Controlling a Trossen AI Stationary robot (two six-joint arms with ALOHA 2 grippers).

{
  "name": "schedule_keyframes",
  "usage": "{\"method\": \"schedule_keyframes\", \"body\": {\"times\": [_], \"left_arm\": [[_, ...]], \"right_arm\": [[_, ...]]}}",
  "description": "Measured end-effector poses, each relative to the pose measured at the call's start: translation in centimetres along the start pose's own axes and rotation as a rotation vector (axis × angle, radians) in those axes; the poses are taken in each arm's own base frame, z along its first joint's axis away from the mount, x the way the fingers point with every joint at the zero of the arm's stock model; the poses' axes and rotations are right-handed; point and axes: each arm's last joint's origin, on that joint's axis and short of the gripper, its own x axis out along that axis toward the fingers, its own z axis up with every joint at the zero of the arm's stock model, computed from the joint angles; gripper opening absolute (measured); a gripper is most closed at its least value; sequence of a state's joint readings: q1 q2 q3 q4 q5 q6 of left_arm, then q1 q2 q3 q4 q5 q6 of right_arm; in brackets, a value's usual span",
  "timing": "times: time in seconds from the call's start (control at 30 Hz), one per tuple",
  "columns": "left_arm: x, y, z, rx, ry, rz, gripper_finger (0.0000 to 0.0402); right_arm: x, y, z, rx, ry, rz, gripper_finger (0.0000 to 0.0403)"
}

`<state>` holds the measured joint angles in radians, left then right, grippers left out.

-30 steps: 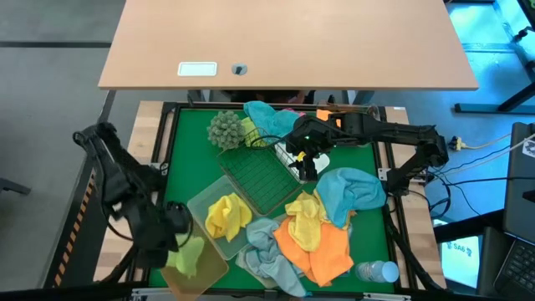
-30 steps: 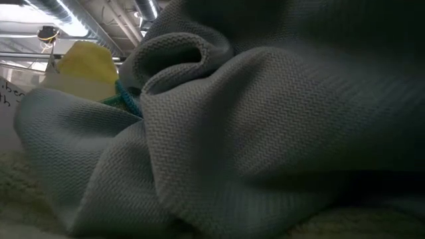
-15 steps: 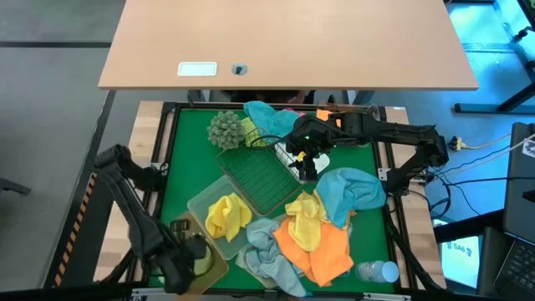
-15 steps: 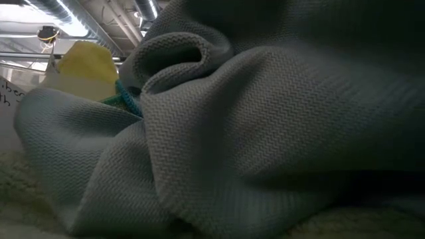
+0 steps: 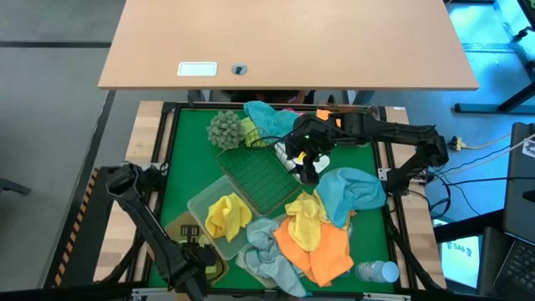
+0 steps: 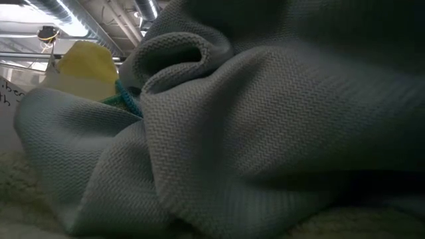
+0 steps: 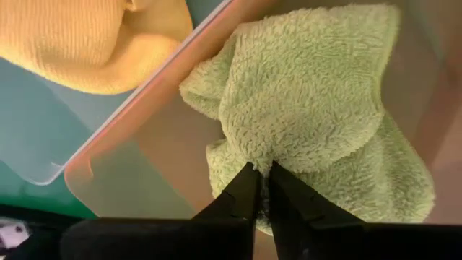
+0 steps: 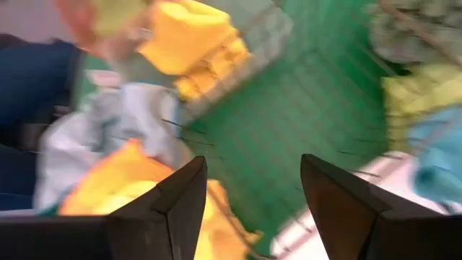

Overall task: Sort microfiber towel by color & place in baskets
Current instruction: Put the green towel into the orange bin, then put the yellow towel into the gray bin

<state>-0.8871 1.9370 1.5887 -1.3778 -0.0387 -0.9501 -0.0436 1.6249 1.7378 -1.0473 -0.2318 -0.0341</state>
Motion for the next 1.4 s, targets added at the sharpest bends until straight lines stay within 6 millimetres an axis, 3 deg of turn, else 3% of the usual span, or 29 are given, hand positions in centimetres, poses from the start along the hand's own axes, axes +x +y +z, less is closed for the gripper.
{"method": "schedule_keyframes", "body": {"times": [0.33, 0.53, 0.77, 1.07, 1.27, 1.4], "left_arm": [[0.5, 0.9, 0.5, -0.145, 0.052, 0.071, 0.01], [0.4, 1.2, 0.3, -0.105, 0.077, 0.095, 0.0111], [-2.2, 2.6, -0.8, -0.19, 0.024, 0.04, 0.0112], [-6.0, 4.8, -2.6, -0.248, -0.217, 0.005, 0.0112], [-7.6, 6.1, -2.5, -0.14, -0.445, 0.055, 0.0112], [-7.9, 6.1, -1.8, -0.081, -0.564, 0.093, 0.0112]], "right_arm": [[0.6, 3.6, 0.6, -0.096, -0.054, 0.104, 0.0223], [1.1, 6.8, 0.2, -0.165, -0.039, 0.099, 0.0223], [1.3, 10.5, -0.6, -0.186, -0.015, 0.077, 0.0223], [1.2, 14.4, -2.8, -0.033, 0.059, -0.056, 0.0223], [1.4, 16.1, -3.7, 0.106, 0.03, -0.176, 0.0223], [2.9, 16.6, -4.2, 0.188, 0.052, -0.26, 0.0223]]}}
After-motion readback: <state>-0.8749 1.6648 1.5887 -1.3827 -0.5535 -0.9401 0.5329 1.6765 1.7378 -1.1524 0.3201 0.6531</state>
